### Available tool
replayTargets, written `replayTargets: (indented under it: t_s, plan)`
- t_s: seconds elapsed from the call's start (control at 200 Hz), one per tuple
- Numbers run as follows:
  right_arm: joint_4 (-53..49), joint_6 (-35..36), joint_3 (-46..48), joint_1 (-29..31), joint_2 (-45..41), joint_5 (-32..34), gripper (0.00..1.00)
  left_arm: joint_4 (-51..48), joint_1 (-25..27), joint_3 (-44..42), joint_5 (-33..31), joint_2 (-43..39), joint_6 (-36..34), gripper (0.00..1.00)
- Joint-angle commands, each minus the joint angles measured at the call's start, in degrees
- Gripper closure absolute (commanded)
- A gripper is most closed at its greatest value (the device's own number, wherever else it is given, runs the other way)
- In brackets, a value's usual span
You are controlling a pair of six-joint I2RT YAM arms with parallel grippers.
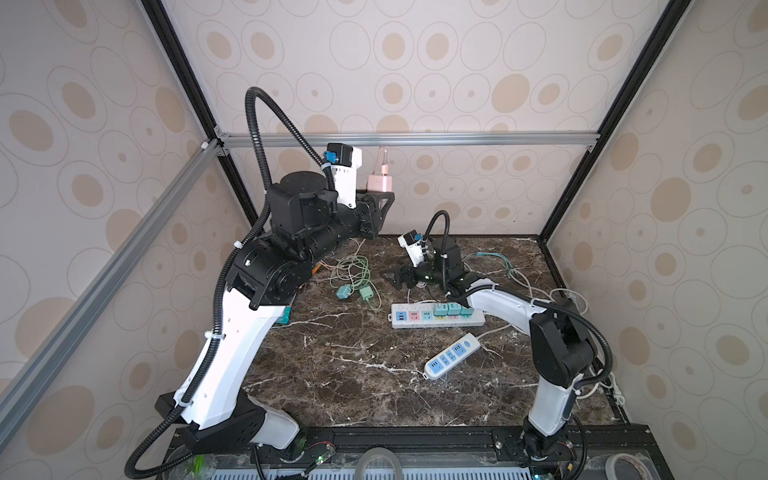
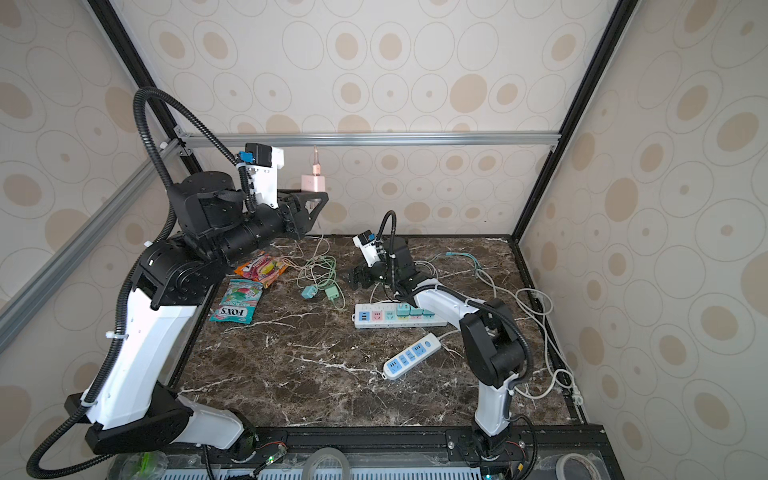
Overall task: Insert the plug
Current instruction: 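Lift the pink charger high with left gripper while right gripper rises, then bring the pink charger toward the right gripper while right reaches to it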
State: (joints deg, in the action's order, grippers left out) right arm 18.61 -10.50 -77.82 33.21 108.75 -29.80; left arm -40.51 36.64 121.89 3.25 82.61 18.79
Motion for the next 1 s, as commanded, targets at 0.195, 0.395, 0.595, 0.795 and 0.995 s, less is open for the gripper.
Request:
replayTargets:
  t_s: [0.195,0.395,0.595,0.795,0.995]
  plan:
    - [13.9,-6.2,-12.5,5.3,15.6,5.3,0.1,-1.4,-0.3,2.2,1.2,-1.1,-2.2,1.0]
    - [11.1,-8.8,-29.4,8.0,28.7,14.7,0.27,-2.5,-0.5,2.2,-0.5,-1.8,-2.5,1.0]
    - [8.6,-9.5,-32.9,8.0,25.2,18.9,0.99,-3.5,-0.7,-1.0,-10.2,-5.1,-3.6,1.0]
    - [-8.3,-3.9,-45.4,6.5,13.8,16.7,1.0,-1.3,-1.3,-7.6,-24.7,-9.1,-4.6,1.0]
    - [-26.0,1.1,-55.4,6.6,12.8,12.4,1.0,-0.6,-1.5,-9.1,-25.3,-9.0,-4.9,1.0]
